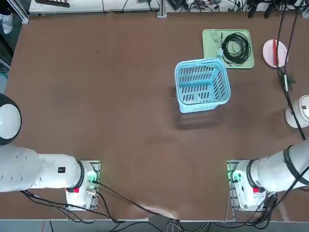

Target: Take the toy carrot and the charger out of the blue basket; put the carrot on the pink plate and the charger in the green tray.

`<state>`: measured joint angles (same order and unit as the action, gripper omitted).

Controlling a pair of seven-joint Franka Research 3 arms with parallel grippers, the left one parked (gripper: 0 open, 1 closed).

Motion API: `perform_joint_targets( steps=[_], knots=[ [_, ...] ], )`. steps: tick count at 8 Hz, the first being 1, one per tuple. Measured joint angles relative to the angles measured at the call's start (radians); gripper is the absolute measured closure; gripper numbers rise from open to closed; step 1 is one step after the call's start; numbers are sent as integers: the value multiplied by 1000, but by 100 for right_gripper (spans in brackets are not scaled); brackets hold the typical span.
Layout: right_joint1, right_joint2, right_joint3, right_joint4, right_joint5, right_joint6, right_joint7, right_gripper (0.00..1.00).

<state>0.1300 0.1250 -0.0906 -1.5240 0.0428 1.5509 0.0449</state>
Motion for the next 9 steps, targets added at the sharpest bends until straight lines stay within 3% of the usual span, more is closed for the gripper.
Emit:
perform_joint_targets(
  steps=[1,2,3,9],
  knots=[
    [-85,5,92,-2,-25,6,24,0],
    [-136,7,148,-7,-35,9,41,0],
    [-154,8,167,-9,-38,10,44,0],
    [-170,23,172,-9,-39,14,44,0]
  ],
)
